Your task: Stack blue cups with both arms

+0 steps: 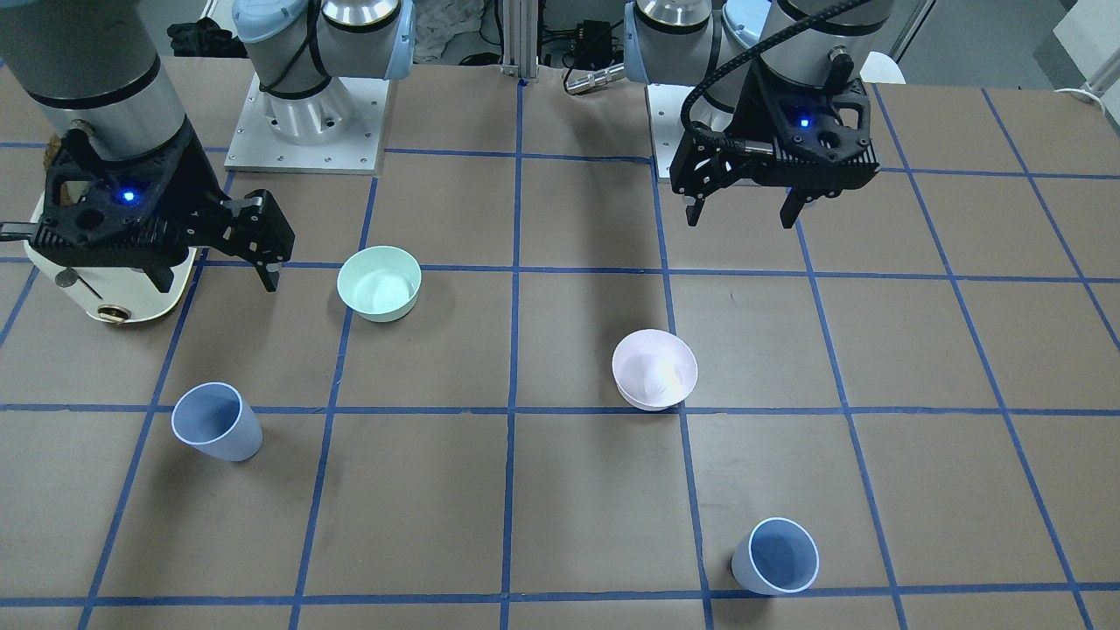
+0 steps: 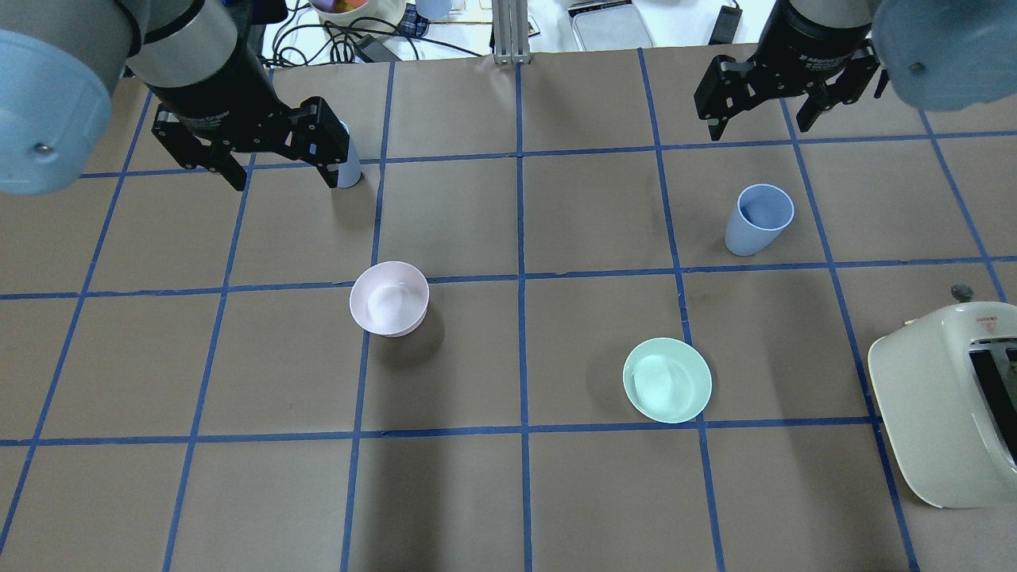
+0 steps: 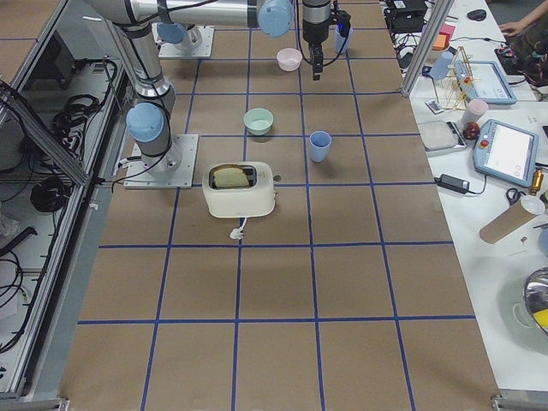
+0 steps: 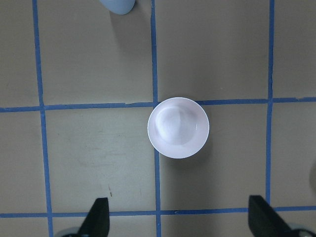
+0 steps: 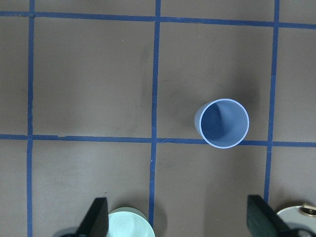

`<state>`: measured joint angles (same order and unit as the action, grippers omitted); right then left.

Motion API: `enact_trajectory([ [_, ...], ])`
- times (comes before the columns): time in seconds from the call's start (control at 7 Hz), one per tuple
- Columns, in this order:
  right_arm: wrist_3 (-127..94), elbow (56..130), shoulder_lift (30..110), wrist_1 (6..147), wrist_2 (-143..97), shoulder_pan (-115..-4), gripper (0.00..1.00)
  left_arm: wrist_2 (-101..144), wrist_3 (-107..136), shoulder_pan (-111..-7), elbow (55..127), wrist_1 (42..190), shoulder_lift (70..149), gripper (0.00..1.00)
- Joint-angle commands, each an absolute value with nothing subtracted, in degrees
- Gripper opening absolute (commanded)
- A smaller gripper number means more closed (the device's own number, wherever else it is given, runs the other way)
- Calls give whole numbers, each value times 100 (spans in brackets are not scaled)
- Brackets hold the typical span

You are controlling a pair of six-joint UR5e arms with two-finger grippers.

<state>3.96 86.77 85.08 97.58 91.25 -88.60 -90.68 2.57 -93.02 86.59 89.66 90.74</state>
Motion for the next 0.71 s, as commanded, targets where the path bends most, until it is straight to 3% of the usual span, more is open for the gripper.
enact_trajectory([
  [0.0, 413, 8684, 8499, 9739, 9132, -8807, 100, -9026, 246, -9272, 8072, 9027, 9803, 100],
  [0.57, 587, 8631, 8157, 9721, 9123, -8369, 100, -9149, 176, -9159, 6866, 7387, 12396, 100],
])
